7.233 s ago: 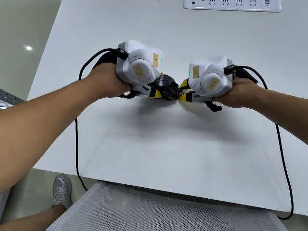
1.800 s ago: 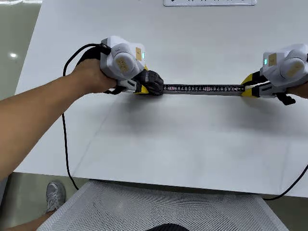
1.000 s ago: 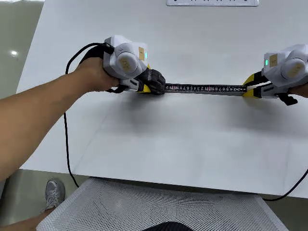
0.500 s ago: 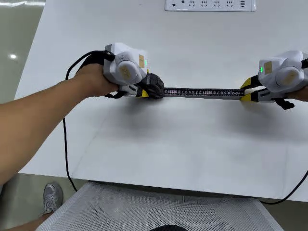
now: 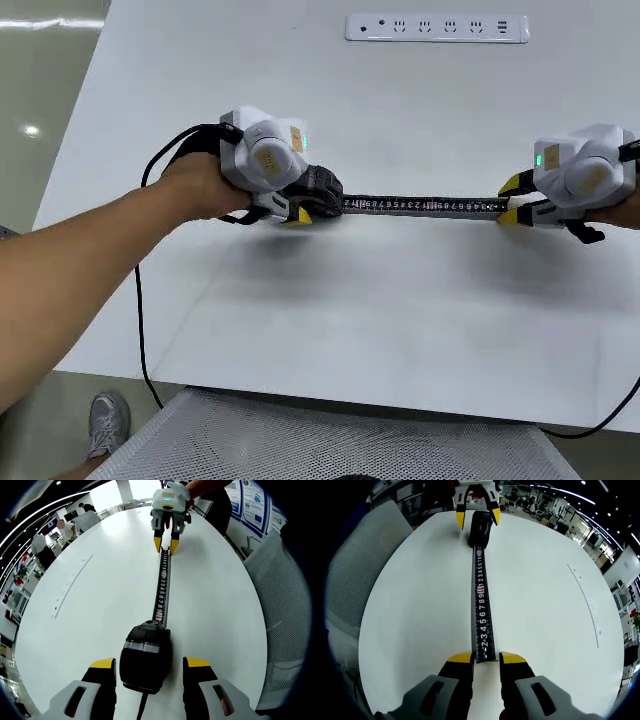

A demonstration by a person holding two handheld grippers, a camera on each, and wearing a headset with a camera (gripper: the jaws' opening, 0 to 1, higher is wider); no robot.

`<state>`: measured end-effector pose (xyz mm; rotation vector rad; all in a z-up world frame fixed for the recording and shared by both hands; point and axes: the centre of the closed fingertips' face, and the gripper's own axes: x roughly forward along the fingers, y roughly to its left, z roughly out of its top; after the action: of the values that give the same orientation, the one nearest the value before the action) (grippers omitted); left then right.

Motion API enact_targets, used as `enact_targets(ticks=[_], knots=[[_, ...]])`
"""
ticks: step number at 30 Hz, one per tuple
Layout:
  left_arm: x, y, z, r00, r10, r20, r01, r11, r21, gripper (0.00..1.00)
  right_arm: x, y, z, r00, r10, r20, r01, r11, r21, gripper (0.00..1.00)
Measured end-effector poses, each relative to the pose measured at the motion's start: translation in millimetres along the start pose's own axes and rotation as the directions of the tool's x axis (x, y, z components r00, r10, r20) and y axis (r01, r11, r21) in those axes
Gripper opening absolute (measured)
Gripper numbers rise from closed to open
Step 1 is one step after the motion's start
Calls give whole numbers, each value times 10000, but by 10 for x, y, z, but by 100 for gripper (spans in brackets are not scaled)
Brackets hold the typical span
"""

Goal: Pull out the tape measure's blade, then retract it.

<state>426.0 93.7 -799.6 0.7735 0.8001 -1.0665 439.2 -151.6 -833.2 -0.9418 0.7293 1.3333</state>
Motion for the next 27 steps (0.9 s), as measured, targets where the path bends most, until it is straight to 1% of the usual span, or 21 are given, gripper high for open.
enact_targets(ticks=[1, 3, 4, 5, 7, 9, 10, 11, 12, 13, 14, 15, 17, 18, 19, 20, 21, 22, 23, 25, 27], knots=[[-11, 1, 2, 10000, 36, 56, -35, 9998, -209, 51, -1, 7, 7, 10000, 1, 42, -1, 9999, 128, 18], [-46, 5, -18, 9999, 96, 45, -95, 9994, -328, 53, -8, 24, 13, 9999, -16, 99, 13, 9994, 336, 21], [-65, -1, -19, 9998, 130, 120, -121, 9971, -752, 54, -14, 34, 11, 9999, -19, 100, 15, 9994, 359, 21], [-91, 6, 21, 9986, 199, 493, -120, 9877, -1561, 55, -21, 43, 8, 9999, -70, 89, 66, 9990, 433, 22], [-154, 43, 49, 9949, 453, 898, -232, 9721, -2333, 56, -41, 55, 12, 9997, -187, 149, 176, 9972, 731, 25], [-194, 68, 26, 9933, 693, 927, -422, 9627, -2673, 57, -67, 43, 10, 9991, -382, 203, 359, 9941, 1022, 29], [-226, 54, 10, 9933, 710, 914, -430, 9596, -2782, 58, -87, 36, 10, 9985, -485, 264, 448, 9909, 1273, 31], [-246, 43, 17, 9921, 754, 1000, -411, 9502, -3088, 59, -101, 30, 10, 9980, -564, 294, 516, 9884, 1429, 34], [-282, 34, 42, 9889, 868, 1203, -403, 9376, -3453, 60, -125, 7, 3, 9968, -738, 292, 682, 9847, 1602, 36], [-309, 35, 53, 9864, 996, 1308, -457, 9305, -3634, 60, -143, -1, 5, 9962, -809, 328, 739, 9818, 1751, 38], [-329, 28, 54, 9853, 1065, 1339, -485, 9244, -3784, 61, -158, -7, 11, 9954, -876, 382, 785, 9778, 1944, 40], [-355, 19, 46, 9843, 1170, 1324, -555, 9160, -3973, 62, -189, -22, 22, 9938, -1015, 450, 890, 9704, 2244, 41], [-378, -8, 49, 9822, 1291, 1364, -622, 9089, -4124, 64, -226, -26, 37, 9923, -1123, 522, 957, 9628, 2525, 43], [-396, -37, 53, 9817, 1323, 1372, -611, 9002, -4311, 66, -252, -27, 40, 9912, -1218, 520, 1024, 9539, 2823, 44], [-410, -51, 58, 9810, 1365, 1377, -622, 8943, -4431, 66, -270, -23, 50, 9906, -1254, 549, 1041, 9504, 2932, 45], [-440, -74, 83, 9782, 1485, 1450, -656, 8841, -4627, 67, -297, -8, 73, 9891, -1333, 619, 1075, 9434, 3137, 47], [-456, -83, 92, 9768, 1564, 1465, -691, 8770, -4756, 68, -311, 4, 82, 9885, -1373, 639, 1093, 9390, 3260, 48], [-471, -97, 95, 9742, 1709, 1473, -768, 8651, -4957, 69, -332, 21, 91, 9871, -1466, 637, 1154, 9296, 3501, 48], [-478, -103, 98, 9735, 1740, 1486, -779, 8627, -4996, 70, -337, 30, 96, 9868, -1492, 637, 1170, 9266, 3574, 50], [-513, -134, 115, 9680, 1976, 1548, -882, 8451, -5273, 72, -372, 89, 138, 9835, -1643, 750, 1238, 9157, 3824, 52], [-534, -155, 108, 9649, 2167, 1481, -1022, 8298, -5486, 75, -393, 148, 169, 9817, -1701, 858, 1211, 9047, 4085, 55]])
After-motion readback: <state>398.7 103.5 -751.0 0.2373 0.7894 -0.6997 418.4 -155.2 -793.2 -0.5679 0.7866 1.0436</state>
